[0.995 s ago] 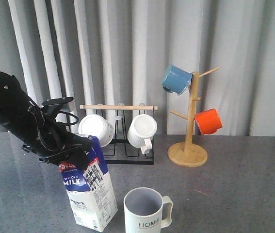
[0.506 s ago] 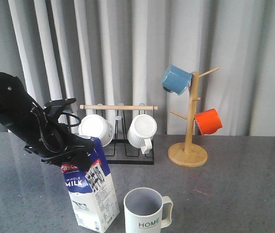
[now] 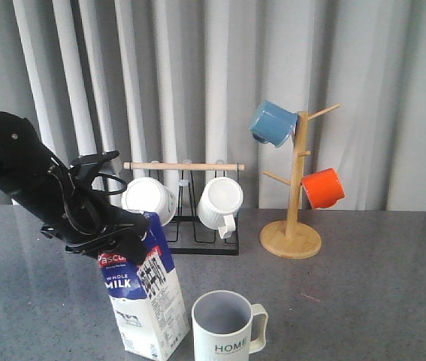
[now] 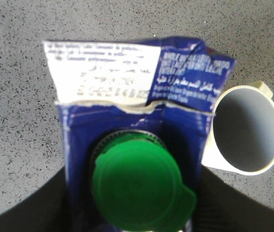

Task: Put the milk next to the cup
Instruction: 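Lower the milk carton beside the HOME mug with the left gripper, then open the left gripper and raise it away from the carton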

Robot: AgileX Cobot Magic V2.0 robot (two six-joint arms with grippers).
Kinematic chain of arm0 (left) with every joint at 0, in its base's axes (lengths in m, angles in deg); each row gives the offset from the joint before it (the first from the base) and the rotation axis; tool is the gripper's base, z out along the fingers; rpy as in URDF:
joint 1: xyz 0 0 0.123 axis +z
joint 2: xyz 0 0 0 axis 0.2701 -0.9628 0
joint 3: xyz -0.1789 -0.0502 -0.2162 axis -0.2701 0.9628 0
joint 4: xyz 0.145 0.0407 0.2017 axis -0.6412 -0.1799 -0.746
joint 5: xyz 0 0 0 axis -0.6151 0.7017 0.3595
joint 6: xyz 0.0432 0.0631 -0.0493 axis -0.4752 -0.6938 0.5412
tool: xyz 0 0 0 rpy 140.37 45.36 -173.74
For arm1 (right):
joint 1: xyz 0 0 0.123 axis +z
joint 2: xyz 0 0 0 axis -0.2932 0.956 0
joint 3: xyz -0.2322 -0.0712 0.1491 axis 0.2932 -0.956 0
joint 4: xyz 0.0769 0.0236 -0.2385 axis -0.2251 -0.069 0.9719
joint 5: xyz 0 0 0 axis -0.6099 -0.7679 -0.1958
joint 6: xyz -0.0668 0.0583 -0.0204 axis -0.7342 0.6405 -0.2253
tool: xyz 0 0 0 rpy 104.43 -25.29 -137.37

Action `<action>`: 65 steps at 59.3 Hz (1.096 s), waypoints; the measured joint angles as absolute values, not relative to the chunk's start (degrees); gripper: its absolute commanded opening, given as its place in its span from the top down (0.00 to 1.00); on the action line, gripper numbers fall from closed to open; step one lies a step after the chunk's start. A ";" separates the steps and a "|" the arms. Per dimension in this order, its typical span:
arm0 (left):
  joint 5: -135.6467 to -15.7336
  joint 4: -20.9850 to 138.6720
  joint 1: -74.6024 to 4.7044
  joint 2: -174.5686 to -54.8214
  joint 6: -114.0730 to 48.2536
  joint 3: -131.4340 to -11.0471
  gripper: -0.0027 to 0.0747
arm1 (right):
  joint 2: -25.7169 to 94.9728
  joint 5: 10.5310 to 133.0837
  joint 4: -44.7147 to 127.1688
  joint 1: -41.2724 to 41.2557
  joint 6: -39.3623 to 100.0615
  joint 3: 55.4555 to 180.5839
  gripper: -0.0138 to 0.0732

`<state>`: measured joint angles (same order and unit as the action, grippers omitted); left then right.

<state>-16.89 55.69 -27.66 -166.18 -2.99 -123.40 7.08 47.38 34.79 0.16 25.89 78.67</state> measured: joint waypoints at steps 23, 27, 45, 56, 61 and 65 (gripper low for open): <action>-16.89 55.82 -27.66 -166.18 -0.28 -123.40 0.22 | 7.08 47.38 34.79 0.16 25.89 78.67 0.85; -16.89 55.82 -27.66 -166.18 -0.05 -123.40 0.22 | 7.08 47.38 34.79 0.16 25.89 78.67 0.85; -16.93 55.64 -27.66 -161.85 0.00 -123.40 0.22 | 7.08 47.38 34.79 0.16 25.89 78.67 0.85; -16.88 54.46 -27.66 -155.54 0.00 -123.40 0.22 | 7.08 47.44 34.79 0.16 25.89 78.67 0.85; -16.58 54.29 -27.66 -152.14 0.00 -123.40 0.23 | 7.08 48.13 34.79 0.16 25.89 78.67 0.85; -16.46 54.29 -27.66 -149.03 0.00 -123.40 0.24 | 7.08 49.26 34.79 0.16 25.89 78.67 0.85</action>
<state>-16.46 54.29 -27.66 -149.03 0.00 -123.40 7.08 49.26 34.79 0.16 25.89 78.67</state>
